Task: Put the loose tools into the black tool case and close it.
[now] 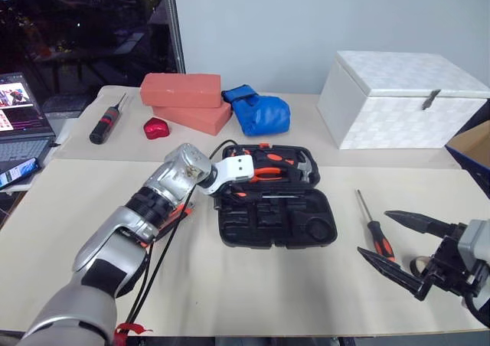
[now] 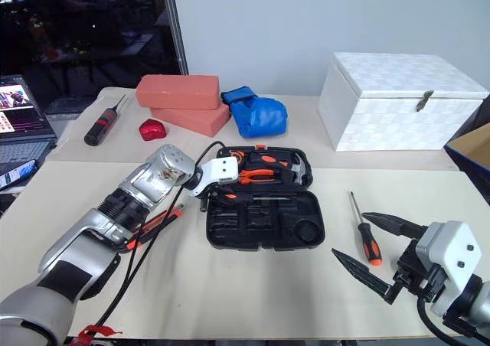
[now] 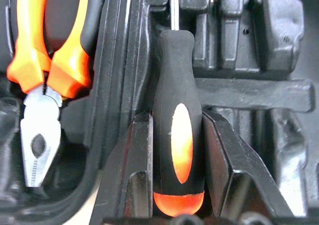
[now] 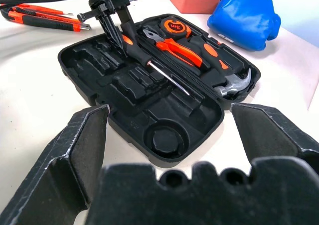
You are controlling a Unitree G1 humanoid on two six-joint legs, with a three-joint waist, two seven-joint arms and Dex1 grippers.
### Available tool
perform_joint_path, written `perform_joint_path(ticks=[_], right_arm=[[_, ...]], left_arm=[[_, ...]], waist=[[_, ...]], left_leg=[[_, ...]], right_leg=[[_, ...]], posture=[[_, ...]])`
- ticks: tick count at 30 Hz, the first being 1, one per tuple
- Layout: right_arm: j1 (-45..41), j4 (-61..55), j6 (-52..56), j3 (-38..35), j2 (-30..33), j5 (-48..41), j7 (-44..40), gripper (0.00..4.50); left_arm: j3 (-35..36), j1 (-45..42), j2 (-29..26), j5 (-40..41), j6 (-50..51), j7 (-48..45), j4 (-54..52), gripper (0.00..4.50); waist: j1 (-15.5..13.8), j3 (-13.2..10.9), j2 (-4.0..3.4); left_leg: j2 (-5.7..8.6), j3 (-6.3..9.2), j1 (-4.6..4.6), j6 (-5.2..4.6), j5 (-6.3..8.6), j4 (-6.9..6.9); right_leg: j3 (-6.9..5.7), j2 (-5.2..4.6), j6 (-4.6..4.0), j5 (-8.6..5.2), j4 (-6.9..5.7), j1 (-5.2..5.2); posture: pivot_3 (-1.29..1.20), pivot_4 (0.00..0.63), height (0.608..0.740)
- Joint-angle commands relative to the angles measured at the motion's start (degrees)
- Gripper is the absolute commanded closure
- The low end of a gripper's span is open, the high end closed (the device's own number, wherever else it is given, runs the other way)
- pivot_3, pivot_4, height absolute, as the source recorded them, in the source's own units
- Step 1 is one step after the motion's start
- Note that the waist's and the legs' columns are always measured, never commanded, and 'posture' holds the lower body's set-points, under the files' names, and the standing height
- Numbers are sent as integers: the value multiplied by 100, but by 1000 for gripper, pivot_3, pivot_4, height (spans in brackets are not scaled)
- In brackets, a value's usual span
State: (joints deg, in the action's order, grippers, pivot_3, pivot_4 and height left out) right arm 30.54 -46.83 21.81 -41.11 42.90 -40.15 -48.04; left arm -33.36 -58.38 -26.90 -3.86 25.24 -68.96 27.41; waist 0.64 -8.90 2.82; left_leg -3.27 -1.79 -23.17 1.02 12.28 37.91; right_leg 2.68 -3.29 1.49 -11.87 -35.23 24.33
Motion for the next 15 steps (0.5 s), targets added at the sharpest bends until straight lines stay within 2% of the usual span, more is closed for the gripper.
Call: perform_joint_path(ticks=[1,3,5,8,11,13,15], right_arm=[[28,-146,29,-88,-19,-75,44,0],[56,-189,35,-91,-37,-88,61,0],[101,-225,34,-121,-81,-111,84,0],[155,-238,1,-90,-159,-80,122,0],[161,-226,-11,-59,-225,-79,187,0],[68,-170,41,5,-275,-37,358,0],[-75,-102,106,92,-309,100,633,0]], left_arm=[[239,-256,60,-246,-382,261,392,2447],[786,-158,35,274,-121,73,-10,1790],[1260,73,-74,761,250,-106,-568,1790],[1864,499,13,1223,780,195,-1139,2479],[2106,845,173,1318,969,643,-1577,3538],[2225,1209,540,1334,1006,1224,-1842,4311],[2179,1513,848,1215,1013,1705,-1936,4472]], waist=[[-2,0,0],[-7,-1,-1],[3,-3,-2],[2,0,-8],[-1,4,-14],[-15,4,-14],[-57,4,-13]], left_leg=[[8,8,0,-2,-1,0],[22,22,-1,-5,-3,0],[26,25,-11,-8,-5,0],[26,27,-9,-9,-6,0],[33,27,-10,-13,-4,0],[36,28,-13,-14,-3,0],[40,33,-14,-15,-3,0]], right_leg=[[2,0,0,0,-1,-2],[5,-3,1,0,-4,-5],[9,-4,4,2,-5,3],[11,-6,12,-6,-7,-1],[16,-10,30,-12,-6,-5],[16,-11,57,0,-5,-3],[16,-11,62,2,-2,-8]], posture=[[0,150,740],[0,150,740],[0,150,740],[0,150,740],[0,150,740],[0,150,740],[0,150,740]])
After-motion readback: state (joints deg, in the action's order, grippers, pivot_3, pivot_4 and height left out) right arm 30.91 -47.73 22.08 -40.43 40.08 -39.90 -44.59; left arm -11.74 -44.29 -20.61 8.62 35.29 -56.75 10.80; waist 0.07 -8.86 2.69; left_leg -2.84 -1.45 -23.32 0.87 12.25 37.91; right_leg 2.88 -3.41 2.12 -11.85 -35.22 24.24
